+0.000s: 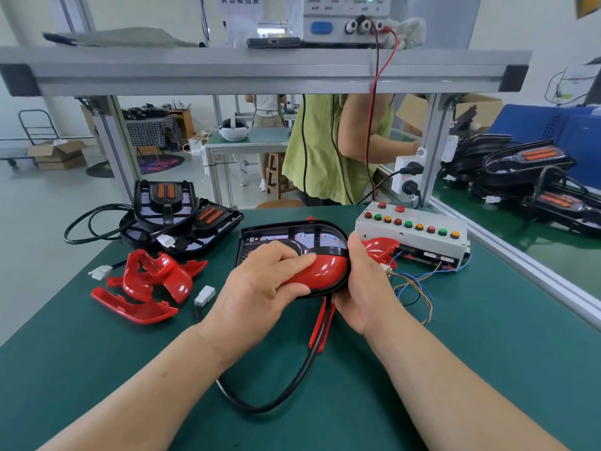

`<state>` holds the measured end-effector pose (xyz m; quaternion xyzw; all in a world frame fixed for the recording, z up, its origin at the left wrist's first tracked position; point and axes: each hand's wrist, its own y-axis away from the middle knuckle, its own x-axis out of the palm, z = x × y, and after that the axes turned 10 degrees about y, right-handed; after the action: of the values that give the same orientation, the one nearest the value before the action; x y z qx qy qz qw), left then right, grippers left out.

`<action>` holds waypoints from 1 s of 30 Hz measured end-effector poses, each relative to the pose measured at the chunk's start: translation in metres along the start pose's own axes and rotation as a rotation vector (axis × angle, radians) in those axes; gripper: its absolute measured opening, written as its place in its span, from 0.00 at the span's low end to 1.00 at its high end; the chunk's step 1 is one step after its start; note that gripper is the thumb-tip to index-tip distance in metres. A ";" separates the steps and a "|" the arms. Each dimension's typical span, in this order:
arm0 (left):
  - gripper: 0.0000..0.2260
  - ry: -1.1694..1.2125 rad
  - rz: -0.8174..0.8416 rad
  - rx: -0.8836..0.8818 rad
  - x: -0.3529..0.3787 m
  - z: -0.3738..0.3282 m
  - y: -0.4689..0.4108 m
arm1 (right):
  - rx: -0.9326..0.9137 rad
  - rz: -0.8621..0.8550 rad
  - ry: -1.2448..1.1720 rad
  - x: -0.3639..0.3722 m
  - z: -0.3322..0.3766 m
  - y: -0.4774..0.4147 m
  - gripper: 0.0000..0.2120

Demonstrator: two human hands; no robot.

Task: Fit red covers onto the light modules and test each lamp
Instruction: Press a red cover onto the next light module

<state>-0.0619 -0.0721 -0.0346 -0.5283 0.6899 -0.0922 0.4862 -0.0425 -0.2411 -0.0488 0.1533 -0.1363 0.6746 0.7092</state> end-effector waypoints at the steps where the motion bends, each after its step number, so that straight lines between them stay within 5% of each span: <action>1: 0.20 0.011 -0.007 -0.009 0.000 -0.001 0.000 | -0.001 0.002 -0.003 0.001 0.000 0.001 0.27; 12: 0.19 0.089 -0.066 -0.109 0.003 -0.005 0.000 | -0.035 0.148 0.071 0.001 0.002 0.007 0.30; 27: 0.20 0.116 -0.088 -0.121 0.013 -0.001 0.002 | -0.126 0.054 0.117 -0.002 0.001 0.006 0.32; 30: 0.21 0.012 -0.289 -0.089 -0.006 0.005 -0.007 | -0.094 0.010 0.041 -0.008 0.005 0.002 0.27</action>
<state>-0.0537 -0.0681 -0.0288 -0.6427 0.6130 -0.1337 0.4397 -0.0448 -0.2508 -0.0471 0.1052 -0.1543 0.6739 0.7148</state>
